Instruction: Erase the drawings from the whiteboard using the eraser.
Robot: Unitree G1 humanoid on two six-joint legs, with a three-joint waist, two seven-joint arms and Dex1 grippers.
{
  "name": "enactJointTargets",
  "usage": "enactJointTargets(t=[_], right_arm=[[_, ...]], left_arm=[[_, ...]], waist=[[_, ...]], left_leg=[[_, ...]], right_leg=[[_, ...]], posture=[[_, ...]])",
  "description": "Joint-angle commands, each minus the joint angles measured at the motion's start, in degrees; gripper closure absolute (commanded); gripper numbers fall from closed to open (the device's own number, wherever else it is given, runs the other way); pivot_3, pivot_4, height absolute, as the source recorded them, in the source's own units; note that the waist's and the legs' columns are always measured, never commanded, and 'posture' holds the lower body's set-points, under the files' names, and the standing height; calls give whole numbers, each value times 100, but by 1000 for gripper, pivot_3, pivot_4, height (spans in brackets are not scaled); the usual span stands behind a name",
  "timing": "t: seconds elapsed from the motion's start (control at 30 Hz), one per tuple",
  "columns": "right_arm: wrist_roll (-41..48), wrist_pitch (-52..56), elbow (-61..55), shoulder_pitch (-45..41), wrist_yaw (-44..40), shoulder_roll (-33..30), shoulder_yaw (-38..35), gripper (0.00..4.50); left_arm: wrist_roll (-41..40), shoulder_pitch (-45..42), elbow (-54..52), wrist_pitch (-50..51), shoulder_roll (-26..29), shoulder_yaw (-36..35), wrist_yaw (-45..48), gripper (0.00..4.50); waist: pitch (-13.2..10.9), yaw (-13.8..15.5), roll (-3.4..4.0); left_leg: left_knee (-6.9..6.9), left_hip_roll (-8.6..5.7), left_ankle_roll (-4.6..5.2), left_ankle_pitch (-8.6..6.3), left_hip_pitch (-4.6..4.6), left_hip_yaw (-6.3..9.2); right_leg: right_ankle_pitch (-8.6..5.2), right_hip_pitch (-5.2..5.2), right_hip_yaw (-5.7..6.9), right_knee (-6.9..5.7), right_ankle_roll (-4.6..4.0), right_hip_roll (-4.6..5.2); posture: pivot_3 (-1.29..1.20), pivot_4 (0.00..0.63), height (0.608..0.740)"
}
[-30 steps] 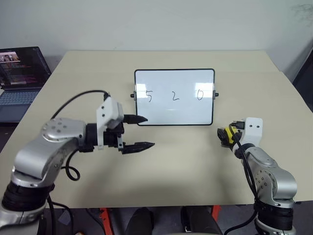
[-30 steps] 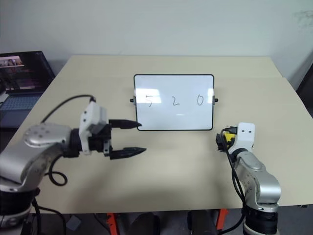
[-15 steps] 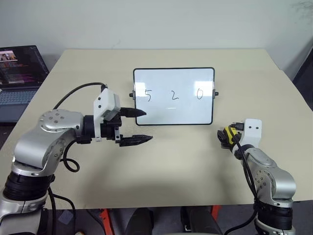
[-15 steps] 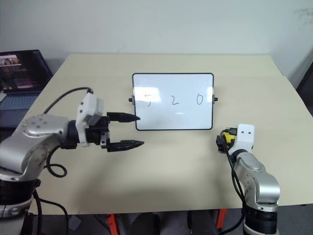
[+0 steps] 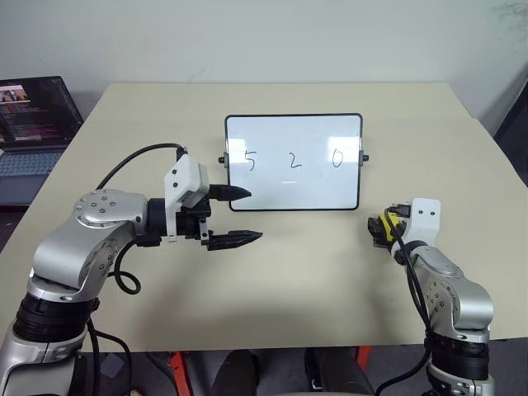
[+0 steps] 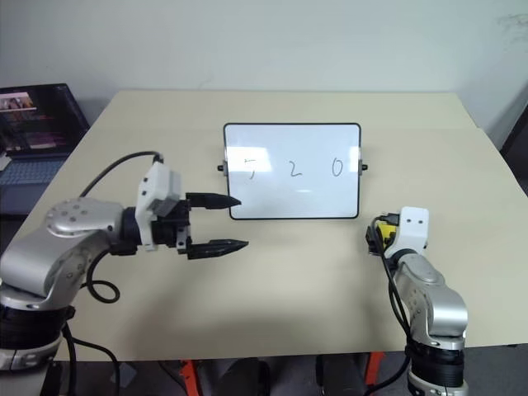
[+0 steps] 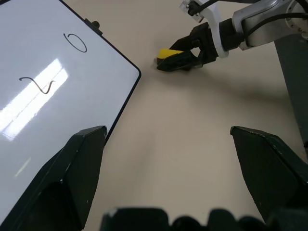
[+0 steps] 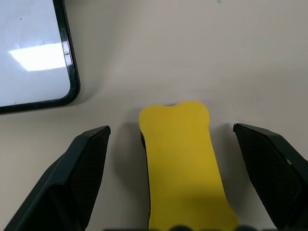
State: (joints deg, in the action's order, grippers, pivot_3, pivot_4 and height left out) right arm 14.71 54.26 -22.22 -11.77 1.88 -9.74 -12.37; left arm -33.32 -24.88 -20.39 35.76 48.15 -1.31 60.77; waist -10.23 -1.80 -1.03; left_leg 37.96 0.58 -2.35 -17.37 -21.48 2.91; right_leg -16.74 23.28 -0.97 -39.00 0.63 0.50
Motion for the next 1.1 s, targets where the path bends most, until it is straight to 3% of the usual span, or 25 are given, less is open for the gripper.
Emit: enactJointTargets(t=[0.03, 0.07, 0.17, 0.4, 0.43, 0.9, 1.1], right_arm=[[-23, -136, -108, -77, 43, 29, -106, 20], [-18, -148, -93, -90, 42, 36, -114, 20], [-20, -163, -59, -133, 67, 49, -125, 608], [-13, -136, -81, -141, 93, 75, -109, 3107], [-14, -134, -80, -146, 95, 77, -108, 3219], [-129, -256, -58, -292, 25, -72, 64, 3220], [-299, -572, -15, -484, -129, -231, 289, 3220]], left_arm=[[9, -111, -120, -89, -2, -32, -4, 0], [18, -115, -116, -99, -4, -33, 0, 0], [104, -180, -18, -176, -33, -39, -31, 0], [129, -187, 3, -201, -28, -42, -19, 0], [128, -192, 7, -198, -30, -43, -19, 0], [237, -162, 68, -250, -31, -75, -51, 0], [776, -156, 525, -781, -251, -434, -800, 0]], waist=[[0, -1, 0], [0, -1, 0], [0, -1, 0], [0, -1, 0], [0, -1, 0], [0, -2, 0], [1, -1, 0]], left_leg=[[0, 0, 0, 0, 0, 0], [0, 0, 0, 0, 0, 0], [1, 0, 0, 0, 1, 0], [2, 0, 0, 0, 1, -1], [2, 0, 0, 0, 1, -1], [5, 0, 0, 0, 1, -2], [9, 1, 1, 1, 2, 0]], right_leg=[[0, 0, 0, 0, 0, 0], [0, 0, -1, 0, 0, 0], [0, 0, -1, -1, 0, 0], [0, 0, -1, -3, 0, 0], [1, 0, -1, -3, 0, 0], [1, 0, -1, -7, -1, 0], [1, 0, 1, -10, -1, 0]], posture=[[0, 150, 740], [0, 150, 740], [0, 150, 740], [0, 150, 740], [0, 150, 740], [0, 150, 740], [0, 150, 740]])
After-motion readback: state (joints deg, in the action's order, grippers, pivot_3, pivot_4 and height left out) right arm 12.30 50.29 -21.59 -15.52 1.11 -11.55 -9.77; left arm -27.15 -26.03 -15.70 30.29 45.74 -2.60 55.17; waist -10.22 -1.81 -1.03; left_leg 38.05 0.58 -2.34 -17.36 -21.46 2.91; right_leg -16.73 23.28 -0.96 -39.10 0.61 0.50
